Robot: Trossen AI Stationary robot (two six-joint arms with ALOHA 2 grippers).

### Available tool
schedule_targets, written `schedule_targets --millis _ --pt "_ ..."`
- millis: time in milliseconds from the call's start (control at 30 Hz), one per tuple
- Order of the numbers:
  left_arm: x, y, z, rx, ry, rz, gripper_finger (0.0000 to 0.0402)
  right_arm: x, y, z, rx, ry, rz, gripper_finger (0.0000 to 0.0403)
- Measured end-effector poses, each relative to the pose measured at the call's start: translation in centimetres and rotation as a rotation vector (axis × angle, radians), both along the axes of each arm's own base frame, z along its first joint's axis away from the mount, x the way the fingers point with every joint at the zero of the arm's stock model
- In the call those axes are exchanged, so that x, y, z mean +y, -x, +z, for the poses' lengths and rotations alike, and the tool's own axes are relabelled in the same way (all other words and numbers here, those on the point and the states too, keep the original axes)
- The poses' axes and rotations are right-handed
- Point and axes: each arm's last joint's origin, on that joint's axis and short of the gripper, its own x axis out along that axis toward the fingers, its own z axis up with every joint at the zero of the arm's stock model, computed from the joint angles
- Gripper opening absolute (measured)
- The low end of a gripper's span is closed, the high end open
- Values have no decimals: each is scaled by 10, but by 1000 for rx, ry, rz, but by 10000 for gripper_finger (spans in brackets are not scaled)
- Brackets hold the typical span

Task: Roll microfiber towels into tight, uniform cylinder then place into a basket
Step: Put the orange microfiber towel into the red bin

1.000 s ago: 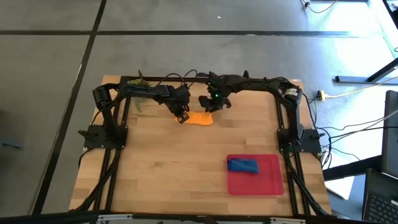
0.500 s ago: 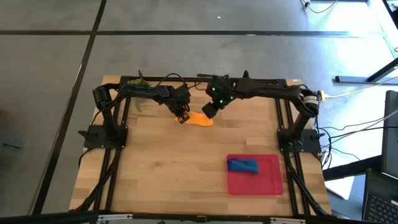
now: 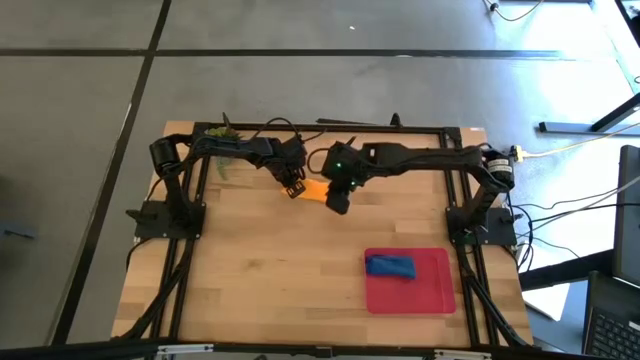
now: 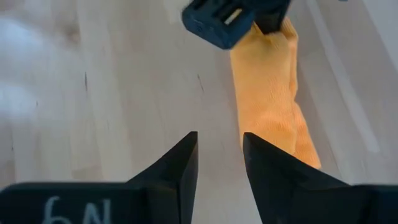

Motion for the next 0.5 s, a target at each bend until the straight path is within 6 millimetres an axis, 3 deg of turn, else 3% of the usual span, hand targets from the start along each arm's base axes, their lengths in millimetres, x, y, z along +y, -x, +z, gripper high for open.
schedule_targets --millis 500 --pt "3 -5 1 -54 -30 2 0 1 -8 5 -94 24 -7 129"
